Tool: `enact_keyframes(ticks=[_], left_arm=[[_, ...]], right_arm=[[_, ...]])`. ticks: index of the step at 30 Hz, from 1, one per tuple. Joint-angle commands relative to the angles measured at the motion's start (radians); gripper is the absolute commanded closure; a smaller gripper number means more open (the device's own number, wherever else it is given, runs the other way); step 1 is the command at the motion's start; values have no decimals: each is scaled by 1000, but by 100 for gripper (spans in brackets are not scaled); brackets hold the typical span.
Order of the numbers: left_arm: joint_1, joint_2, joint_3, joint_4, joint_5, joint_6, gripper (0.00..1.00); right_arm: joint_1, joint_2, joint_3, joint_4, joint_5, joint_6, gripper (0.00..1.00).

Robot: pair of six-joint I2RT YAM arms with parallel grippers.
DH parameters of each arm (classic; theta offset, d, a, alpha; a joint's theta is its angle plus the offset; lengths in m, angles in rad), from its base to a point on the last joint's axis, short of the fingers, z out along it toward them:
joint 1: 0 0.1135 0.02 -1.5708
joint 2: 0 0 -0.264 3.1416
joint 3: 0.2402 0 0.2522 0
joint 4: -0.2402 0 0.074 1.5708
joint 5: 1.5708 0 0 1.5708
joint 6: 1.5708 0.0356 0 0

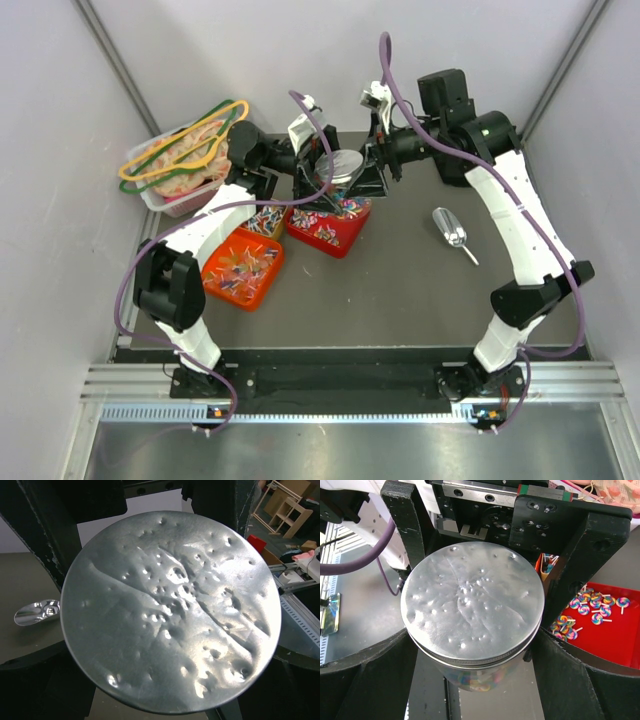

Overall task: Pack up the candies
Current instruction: Adjust the packing bottle.

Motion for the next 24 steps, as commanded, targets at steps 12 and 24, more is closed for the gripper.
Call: enact_keyframes(ticks=[12,24], left_arm=[[-3,23,47,18,20,24,1],[-2,23,48,23,18,15,1]], right_arm=[[72,-47,26,17,-232,-35,95],[74,-150,-182,176,-256,-29,1]])
